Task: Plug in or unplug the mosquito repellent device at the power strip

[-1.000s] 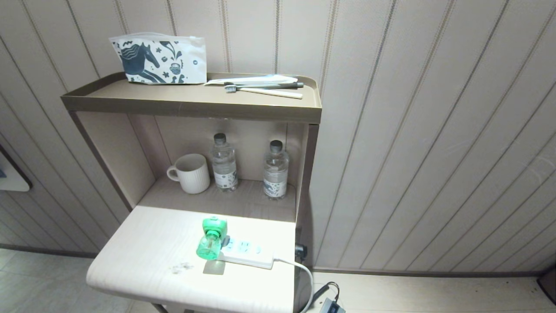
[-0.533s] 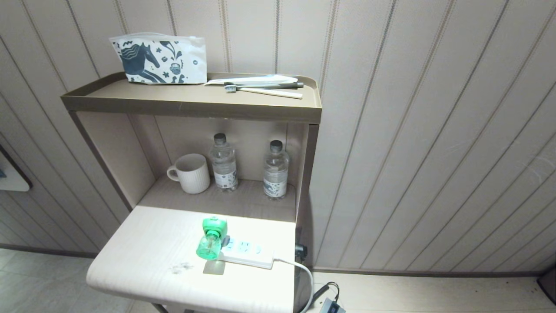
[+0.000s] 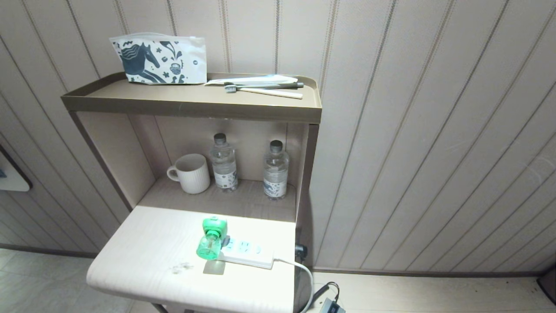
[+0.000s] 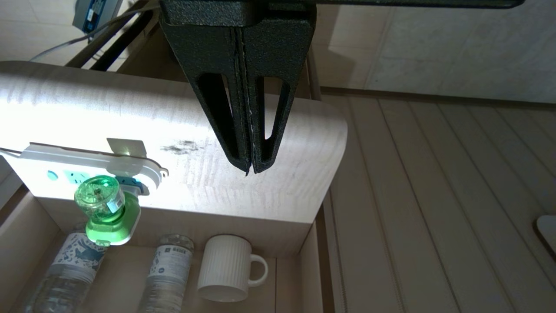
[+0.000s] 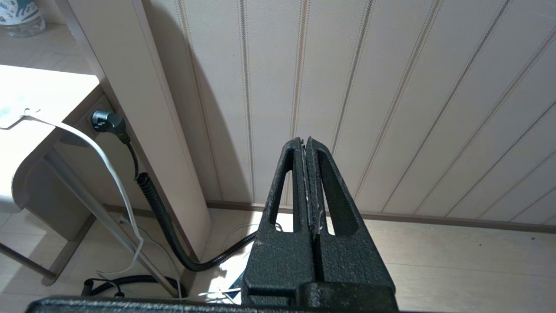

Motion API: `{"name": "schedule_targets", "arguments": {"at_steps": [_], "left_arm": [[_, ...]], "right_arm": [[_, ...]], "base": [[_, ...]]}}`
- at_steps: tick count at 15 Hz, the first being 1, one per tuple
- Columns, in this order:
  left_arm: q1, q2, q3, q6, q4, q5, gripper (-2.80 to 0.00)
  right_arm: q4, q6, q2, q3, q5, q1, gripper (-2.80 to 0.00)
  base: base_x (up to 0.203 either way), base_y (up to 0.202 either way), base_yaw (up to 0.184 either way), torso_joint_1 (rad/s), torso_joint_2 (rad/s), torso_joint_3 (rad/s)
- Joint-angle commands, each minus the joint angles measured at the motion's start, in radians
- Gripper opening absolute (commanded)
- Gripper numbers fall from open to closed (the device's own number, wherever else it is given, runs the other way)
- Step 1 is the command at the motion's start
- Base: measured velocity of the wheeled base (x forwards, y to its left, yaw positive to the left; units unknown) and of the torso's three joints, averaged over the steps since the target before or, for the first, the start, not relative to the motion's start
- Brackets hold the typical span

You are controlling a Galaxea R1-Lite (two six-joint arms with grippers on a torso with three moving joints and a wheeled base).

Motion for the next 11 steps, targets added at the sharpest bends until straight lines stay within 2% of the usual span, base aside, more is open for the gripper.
{"name": "schedule_targets", "arguments": {"at_steps": [1,11], "left_arm": [[-0.001,0.0,0.0,0.0,-0.001,0.0,-2.8],[-0.001,0.0,0.0,0.0,-0.001,0.0,-2.8]], "right_arm": [[0.0,0.002,-0.002,0.0,-0.006,0.0,-2.8],[0.0,0.016,0.001,0.0,-0.008,0.0,-2.8]], "base": [[0.0,0.0,0.0,0.0,0.0,0.0],[0.0,0.0,0.0,0.0,0.0,0.0]]}}
